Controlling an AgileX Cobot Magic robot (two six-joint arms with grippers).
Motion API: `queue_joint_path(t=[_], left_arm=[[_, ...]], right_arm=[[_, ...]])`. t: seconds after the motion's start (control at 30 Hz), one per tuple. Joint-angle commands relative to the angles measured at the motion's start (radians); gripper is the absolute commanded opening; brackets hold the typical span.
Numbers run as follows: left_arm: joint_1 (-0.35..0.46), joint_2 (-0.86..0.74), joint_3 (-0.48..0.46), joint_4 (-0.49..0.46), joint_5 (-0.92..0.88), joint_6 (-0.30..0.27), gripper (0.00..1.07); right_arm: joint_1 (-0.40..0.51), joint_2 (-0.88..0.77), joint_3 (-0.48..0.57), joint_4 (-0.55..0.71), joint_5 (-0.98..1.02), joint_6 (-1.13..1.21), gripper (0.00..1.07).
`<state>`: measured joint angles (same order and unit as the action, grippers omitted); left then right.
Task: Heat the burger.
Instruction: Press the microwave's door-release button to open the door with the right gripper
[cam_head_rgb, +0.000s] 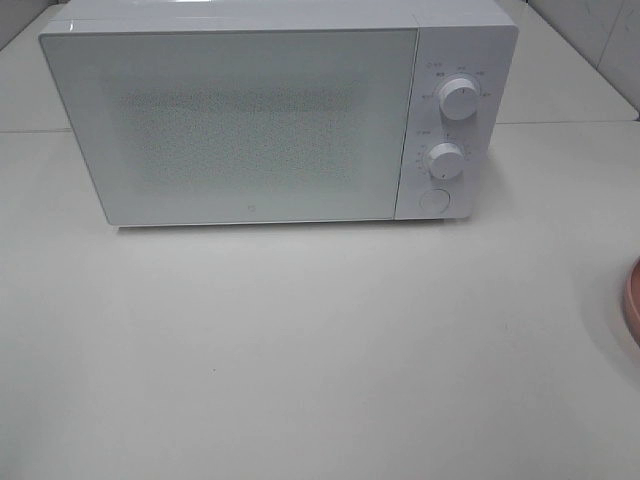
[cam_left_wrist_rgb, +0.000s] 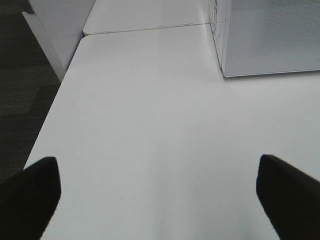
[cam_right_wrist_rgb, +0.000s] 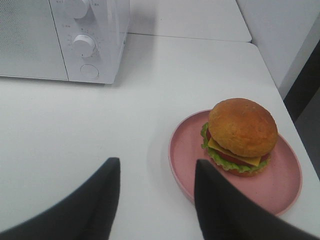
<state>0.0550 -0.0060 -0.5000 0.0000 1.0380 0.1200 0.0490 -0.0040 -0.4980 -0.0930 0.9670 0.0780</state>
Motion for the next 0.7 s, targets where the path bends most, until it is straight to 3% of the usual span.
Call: queue_joint_path(t=[0.03, 0.5, 0.63, 0.7], left_arm=[[-0.004, -0.020, 0.001, 0.000, -0.005, -0.003, 1.00], [-0.004, -0.020, 0.001, 0.000, -0.005, -0.003, 1.00], [-0.004, -0.020, 0.001, 0.000, -0.005, -0.003, 1.00], [-0.004, -0.020, 0.001, 0.000, -0.005, -0.003, 1.00]], right_arm=[[0.001, -0.028, 0.002, 0.001, -0.009, -0.001, 0.49], [0.001, -0.021, -0.009, 0.002, -0.030, -0.004, 0.49], [0.001, 0.025, -0.027, 0.002, -0.104, -0.004, 0.49], [0.001, 0.137, -0.034, -0.012, -0.321, -0.019, 0.49]])
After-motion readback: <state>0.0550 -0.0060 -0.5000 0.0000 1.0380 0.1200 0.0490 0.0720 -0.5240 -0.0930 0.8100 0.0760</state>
